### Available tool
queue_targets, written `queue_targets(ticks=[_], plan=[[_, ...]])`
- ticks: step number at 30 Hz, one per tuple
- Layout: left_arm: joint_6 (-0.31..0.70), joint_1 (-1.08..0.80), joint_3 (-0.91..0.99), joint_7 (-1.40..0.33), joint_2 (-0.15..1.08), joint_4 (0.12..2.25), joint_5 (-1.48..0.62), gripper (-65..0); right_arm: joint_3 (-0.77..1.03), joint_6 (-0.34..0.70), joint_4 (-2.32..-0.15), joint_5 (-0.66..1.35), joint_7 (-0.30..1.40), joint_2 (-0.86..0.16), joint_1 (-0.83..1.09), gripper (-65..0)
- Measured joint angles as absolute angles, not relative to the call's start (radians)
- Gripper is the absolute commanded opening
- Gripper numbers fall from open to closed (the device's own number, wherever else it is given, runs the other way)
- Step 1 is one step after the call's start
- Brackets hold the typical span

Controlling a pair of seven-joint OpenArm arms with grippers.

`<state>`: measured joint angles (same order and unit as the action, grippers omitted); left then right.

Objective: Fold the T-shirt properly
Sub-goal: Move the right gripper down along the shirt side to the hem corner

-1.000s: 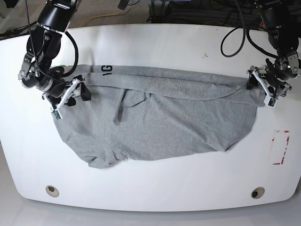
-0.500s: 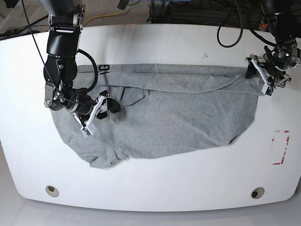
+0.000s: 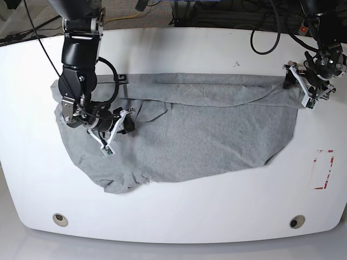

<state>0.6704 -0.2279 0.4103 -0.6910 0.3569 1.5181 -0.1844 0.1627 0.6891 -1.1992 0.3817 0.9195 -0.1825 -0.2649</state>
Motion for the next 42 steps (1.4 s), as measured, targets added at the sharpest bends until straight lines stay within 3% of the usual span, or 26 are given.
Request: queue_targets(ticks=[6,12,19,25,42], plan=[[0.67,-0.228,0.41,-0.691,0.357,1.518,-0.186,-18.5,0.162,0.693,-1.244,0.271,0.894,-0.144,-0.262,-65.0],[0.67,-0.242,0.411,-0.686,0.358,1.518,-0.189,-18.5,0.166,0.693,-1.382,0.265,0.899,-0.163,-0.255,-65.0],[0.67,-0.252,0.412,-0.68,0.361,1.519,-0.199,-18.5,0.166,0.696,-1.38,0.265,0.9,-0.183,-0.31,-65.0],[0.669,-0.264,0.412,-0.675,0.361,1.52,-0.203,-18.5,0.164,0.697,-1.254,0.266,0.883,-0.18,-0.398,-65.0],[0.67,-0.264,0.41,-0.676,0.361,1.52,-0.203,-18.5,0.159,0.696,-0.857,0.261,0.638,-0.203,-0.6,-65.0]])
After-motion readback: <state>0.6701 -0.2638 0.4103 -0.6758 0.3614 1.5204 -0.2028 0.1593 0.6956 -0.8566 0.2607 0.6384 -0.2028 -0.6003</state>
